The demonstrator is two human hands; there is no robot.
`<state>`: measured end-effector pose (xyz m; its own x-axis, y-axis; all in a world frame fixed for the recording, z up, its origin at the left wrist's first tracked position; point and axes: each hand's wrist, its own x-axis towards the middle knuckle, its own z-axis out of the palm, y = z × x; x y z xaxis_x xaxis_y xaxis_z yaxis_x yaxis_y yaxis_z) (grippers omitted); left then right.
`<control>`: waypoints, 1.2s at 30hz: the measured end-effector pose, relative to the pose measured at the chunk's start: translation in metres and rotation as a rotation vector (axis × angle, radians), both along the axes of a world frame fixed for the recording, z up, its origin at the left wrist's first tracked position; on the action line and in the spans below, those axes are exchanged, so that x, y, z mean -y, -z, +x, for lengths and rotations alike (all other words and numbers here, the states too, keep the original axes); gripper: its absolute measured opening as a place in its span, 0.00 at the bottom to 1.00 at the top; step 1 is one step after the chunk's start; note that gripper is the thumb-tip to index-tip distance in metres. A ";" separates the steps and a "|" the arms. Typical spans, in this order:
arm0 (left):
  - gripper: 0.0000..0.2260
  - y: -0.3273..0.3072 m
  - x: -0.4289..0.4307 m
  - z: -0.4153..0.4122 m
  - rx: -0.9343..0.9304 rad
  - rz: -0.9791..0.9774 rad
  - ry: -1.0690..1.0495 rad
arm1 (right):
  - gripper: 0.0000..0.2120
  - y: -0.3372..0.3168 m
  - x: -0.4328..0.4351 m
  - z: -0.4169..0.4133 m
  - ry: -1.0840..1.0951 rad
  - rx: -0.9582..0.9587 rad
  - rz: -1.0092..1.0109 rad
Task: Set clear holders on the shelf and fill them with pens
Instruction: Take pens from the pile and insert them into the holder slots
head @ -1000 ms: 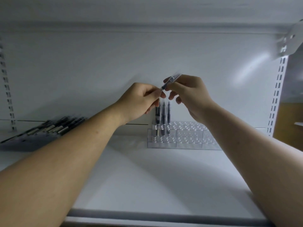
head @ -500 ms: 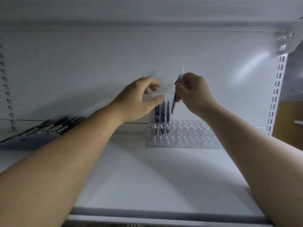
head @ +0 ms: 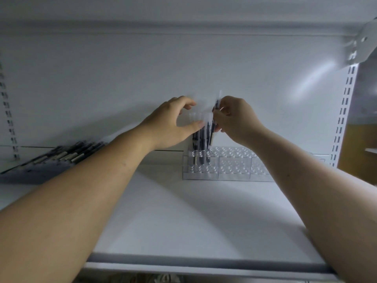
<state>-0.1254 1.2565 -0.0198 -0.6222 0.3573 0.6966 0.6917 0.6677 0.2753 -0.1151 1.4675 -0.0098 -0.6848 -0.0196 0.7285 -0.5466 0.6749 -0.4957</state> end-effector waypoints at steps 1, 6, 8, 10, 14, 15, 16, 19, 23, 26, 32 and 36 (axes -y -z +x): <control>0.28 0.000 0.000 0.000 0.001 -0.001 -0.001 | 0.05 0.000 0.000 0.000 0.002 0.001 0.007; 0.26 0.000 0.000 -0.001 0.012 0.003 -0.002 | 0.05 0.002 0.003 0.004 0.014 0.044 0.105; 0.26 0.000 -0.001 0.000 0.018 0.003 -0.001 | 0.04 0.004 0.003 0.005 0.032 0.098 0.153; 0.26 0.000 -0.001 0.000 0.022 0.016 0.003 | 0.04 0.005 0.003 0.005 0.052 0.148 0.186; 0.25 0.000 -0.001 0.001 0.041 0.007 0.000 | 0.06 0.005 0.001 0.005 0.074 0.173 0.207; 0.25 0.000 -0.001 0.002 0.042 0.004 -0.004 | 0.06 0.004 0.001 0.006 0.075 0.172 0.214; 0.25 0.000 -0.001 0.002 0.043 0.003 -0.007 | 0.07 0.003 0.001 0.006 0.076 0.172 0.221; 0.25 0.000 -0.001 0.003 0.049 0.000 -0.010 | 0.07 0.003 0.002 0.006 0.083 0.163 0.222; 0.25 0.000 -0.001 0.004 0.047 0.010 -0.012 | 0.08 0.004 -0.002 0.009 0.060 0.199 0.312; 0.26 0.000 -0.001 0.004 0.045 0.010 -0.011 | 0.09 0.004 -0.006 0.008 0.048 0.220 0.359; 0.24 -0.002 0.001 0.001 -0.011 0.017 -0.045 | 0.22 -0.003 -0.012 0.006 0.072 -0.061 0.200; 0.21 -0.011 0.011 0.005 -0.049 0.019 -0.144 | 0.22 -0.002 0.006 0.012 0.050 -0.223 0.238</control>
<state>-0.1207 1.2452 -0.0086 -0.6313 0.2533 0.7330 0.6022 0.7556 0.2576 -0.1032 1.4614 -0.0079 -0.5130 -0.1780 0.8397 -0.5874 0.7861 -0.1922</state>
